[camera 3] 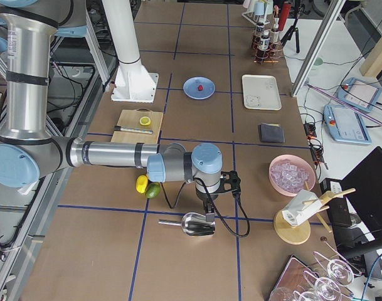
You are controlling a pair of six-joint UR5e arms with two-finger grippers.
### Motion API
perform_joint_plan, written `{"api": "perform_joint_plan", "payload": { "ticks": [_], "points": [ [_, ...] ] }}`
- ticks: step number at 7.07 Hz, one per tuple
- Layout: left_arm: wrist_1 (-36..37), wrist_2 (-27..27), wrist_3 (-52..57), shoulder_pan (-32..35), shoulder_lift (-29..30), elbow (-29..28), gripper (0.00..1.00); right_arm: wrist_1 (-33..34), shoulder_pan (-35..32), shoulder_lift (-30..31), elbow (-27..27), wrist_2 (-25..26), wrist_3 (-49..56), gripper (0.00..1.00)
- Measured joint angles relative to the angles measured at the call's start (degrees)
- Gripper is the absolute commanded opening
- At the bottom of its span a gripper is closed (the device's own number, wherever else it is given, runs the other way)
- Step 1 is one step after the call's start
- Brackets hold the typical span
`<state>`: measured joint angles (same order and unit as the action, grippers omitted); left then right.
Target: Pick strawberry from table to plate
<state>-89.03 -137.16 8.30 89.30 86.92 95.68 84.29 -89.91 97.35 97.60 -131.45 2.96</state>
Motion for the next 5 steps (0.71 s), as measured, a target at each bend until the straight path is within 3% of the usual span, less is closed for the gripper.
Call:
{"api": "perform_joint_plan", "payload": {
  "ticks": [5],
  "points": [
    [0.0, 0.2, 0.0, 0.0, 0.0, 0.5, 1.00, 0.0, 0.0, 0.0, 0.0, 0.1, 0.0, 1.00]
  ]
}}
